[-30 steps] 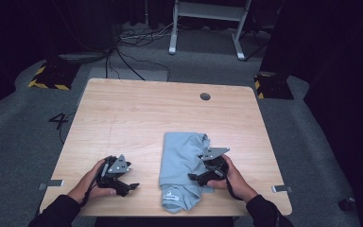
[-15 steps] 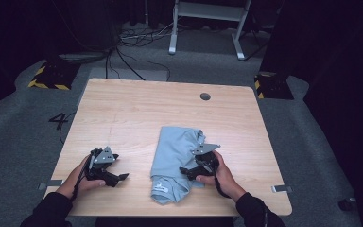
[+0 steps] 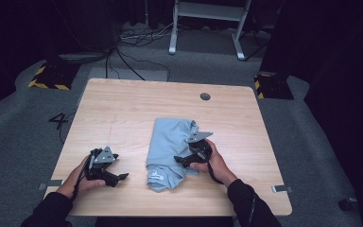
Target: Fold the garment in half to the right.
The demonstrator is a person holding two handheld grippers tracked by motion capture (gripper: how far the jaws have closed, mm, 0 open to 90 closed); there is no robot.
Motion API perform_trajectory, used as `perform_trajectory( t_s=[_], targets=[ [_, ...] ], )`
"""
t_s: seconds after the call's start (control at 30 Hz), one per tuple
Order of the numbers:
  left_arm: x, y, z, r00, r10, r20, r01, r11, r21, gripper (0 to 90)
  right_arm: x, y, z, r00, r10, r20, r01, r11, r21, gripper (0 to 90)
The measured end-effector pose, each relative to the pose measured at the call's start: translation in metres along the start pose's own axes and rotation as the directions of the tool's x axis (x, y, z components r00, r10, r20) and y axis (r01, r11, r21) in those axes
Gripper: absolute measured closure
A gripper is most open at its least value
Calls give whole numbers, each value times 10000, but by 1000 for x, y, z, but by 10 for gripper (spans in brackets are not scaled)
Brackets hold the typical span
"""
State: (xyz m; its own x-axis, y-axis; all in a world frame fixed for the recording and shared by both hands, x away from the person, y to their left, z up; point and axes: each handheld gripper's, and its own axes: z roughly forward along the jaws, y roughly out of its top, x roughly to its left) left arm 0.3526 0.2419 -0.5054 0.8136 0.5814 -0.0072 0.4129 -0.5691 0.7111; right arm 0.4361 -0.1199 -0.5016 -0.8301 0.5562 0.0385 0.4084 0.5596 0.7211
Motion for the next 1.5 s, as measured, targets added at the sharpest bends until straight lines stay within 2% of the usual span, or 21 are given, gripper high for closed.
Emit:
perform_trajectory(
  t_s=[0.13,0.23,0.53,0.63,0.77,0.93,1.1,1.17,1.33,1.5],
  targets=[
    [0,0,0,10000,9,21,-9,10000,18,135,-4,9,7,9998,-144,-121,146,9997,180,129],
    [0,0,0,10000,8,21,-8,10000,18,134,-6,12,12,9998,-142,-126,143,9999,73,129],
    [0,0,0,10000,10,22,-10,10000,19,134,-7,17,14,9999,-88,-91,90,9997,242,127],
    [0,0,0,10000,-12,7,12,10000,11,134,-8,15,12,9999,24,-143,-22,9999,136,134],
    [0,0,0,10000,0,18,0,10000,10,133,-6,18,1,9997,-222,72,221,9996,162,180],
    [0,0,0,10000,0,14,0,10000,16,134,-7,20,-16,9980,-570,279,565,9982,188,182],
    [0,0,0,10000,-7,5,7,10000,11,133,-4,17,-39,9929,-1061,546,1036,9936,459,179],
    [0,0,0,10000,-11,2,11,10000,14,133,-3,14,-48,9900,-1231,691,1194,9913,552,178],
    [0,0,0,10000,-17,0,17,10000,14,133,-3,0,-67,9872,-1310,913,1245,9895,741,176],
    [0,0,1,10000,-23,-12,23,10000,14,133,-1,-16,-78,9833,-1485,1052,1381,9853,1005,177]
  ],
)
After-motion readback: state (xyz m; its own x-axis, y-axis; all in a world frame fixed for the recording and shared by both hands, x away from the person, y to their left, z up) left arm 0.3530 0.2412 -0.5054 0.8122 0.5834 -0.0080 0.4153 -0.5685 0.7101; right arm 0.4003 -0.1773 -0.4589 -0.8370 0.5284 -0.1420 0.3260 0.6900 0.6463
